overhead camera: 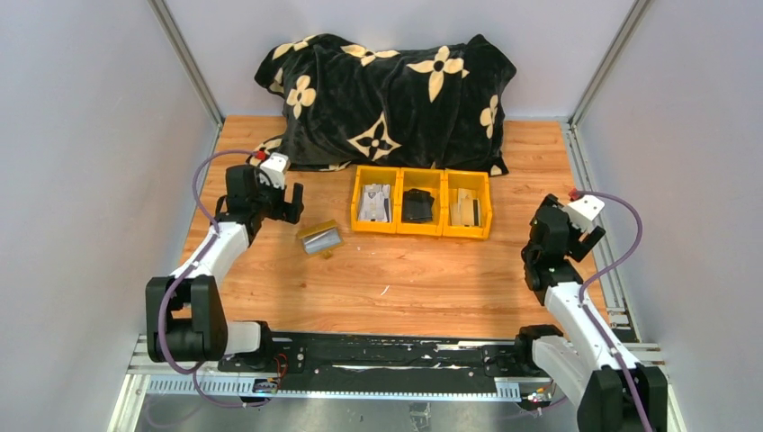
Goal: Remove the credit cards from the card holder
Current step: Reset both arms
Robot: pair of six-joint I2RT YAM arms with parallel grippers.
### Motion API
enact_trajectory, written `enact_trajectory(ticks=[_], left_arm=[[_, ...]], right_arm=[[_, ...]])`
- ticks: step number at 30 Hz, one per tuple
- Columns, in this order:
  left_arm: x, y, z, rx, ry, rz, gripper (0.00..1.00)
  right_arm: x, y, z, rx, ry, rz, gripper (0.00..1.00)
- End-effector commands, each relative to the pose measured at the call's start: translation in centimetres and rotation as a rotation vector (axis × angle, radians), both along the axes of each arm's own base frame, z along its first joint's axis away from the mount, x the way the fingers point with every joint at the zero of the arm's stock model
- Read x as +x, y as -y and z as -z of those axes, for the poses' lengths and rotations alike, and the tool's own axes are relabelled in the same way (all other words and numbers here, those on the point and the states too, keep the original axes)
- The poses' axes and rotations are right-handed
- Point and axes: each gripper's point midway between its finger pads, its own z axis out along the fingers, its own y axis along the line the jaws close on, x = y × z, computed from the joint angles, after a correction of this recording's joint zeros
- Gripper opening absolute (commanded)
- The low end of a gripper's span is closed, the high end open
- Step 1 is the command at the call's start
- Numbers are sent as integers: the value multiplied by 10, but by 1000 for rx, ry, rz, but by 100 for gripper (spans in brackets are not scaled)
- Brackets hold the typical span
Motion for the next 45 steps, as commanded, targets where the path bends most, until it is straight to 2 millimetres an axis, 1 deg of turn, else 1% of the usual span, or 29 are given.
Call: enact_trajectory(ticks=[1, 2, 4, 6, 9, 13, 15, 18, 20, 21, 22, 24, 25, 26, 28, 29, 31, 32, 33, 34, 35, 36, 37, 38, 39, 45], left_arm=[[20, -11, 5, -94, 136, -119, 100], [18, -11, 10, -103, 148, -125, 100], [18, -13, 16, -114, 175, -154, 100], [17, -18, 21, -117, 197, -190, 100], [15, -24, 24, -109, 263, -224, 100], [10, -31, 16, -109, 375, -260, 100], [5, -26, 12, -124, 442, -236, 100], [-10, -25, 12, -112, 503, -222, 100], [-19, -17, 6, -121, 590, -182, 100], [-20, -15, 8, -117, 597, -183, 100], [-19, -17, 14, -104, 560, -198, 100], [-12, -23, 19, -73, 496, -239, 100], [-8, -28, 20, -78, 490, -277, 100], [-5, -30, 19, -84, 498, -291, 100], [-6, -33, 19, -80, 487, -310, 100], [-5, -35, 21, -78, 480, -324, 100], [-5, -37, 20, -79, 487, -333, 100], [-5, -37, 20, -78, 487, -335, 100], [-5, -37, 20, -78, 488, -336, 100], [-5, -38, 20, -77, 487, -338, 100], [-5, -38, 20, -75, 486, -339, 100], [-5, -38, 20, -74, 484, -339, 100], [-4, -38, 20, -74, 485, -339, 100], [-4, -38, 20, -73, 484, -339, 100], [-4, -38, 20, -73, 484, -340, 100], [-5, -38, 20, -75, 488, -340, 100]], right_arm=[[-13, 28, 28, 26, -11, 125, 92], [-12, 28, 32, 27, -13, 127, 92], [-15, 37, 42, 28, -28, 153, 92], [-14, 38, 48, 22, -41, 158, 92], [-5, 31, 46, 28, -38, 93, 92], [-2, 28, 47, 17, -30, 57, 92], [0, 24, 54, 27, -30, 30, 92], [6, 18, 62, 40, -23, -17, 92], [12, 12, 66, 54, -13, -53, 92], [14, 9, 72, 55, -27, -72, 93], [17, 6, 73, 51, -15, -91, 93], [22, 2, 78, 29, -21, -124, 93], [26, -8, 82, 13, -29, -162, 93], [30, -13, 80, -6, -19, -192, 93], [40, -23, 80, -46, -19, -264, 92], [46, -32, 82, -66, -31, -331, 93], [57, -54, 91, -101, -92, -487, 93], [57, -59, 99, -117, -106, -511, 93], [58, -59, 98, -156, -77, -502, 93], [61, -59, 91, -195, -35, -493, 93], [61, -63, 94, -207, -67, -497, 94], [64, -63, 92, -193, -78, -490, 94], [65, -59, 104, -150, -149, -482, 94], [69, -58, 103, -114, -151, -484, 94], [68, -56, 103, -104, -149, -486, 94], [66, -55, 102, -115, -136, -487, 95]])
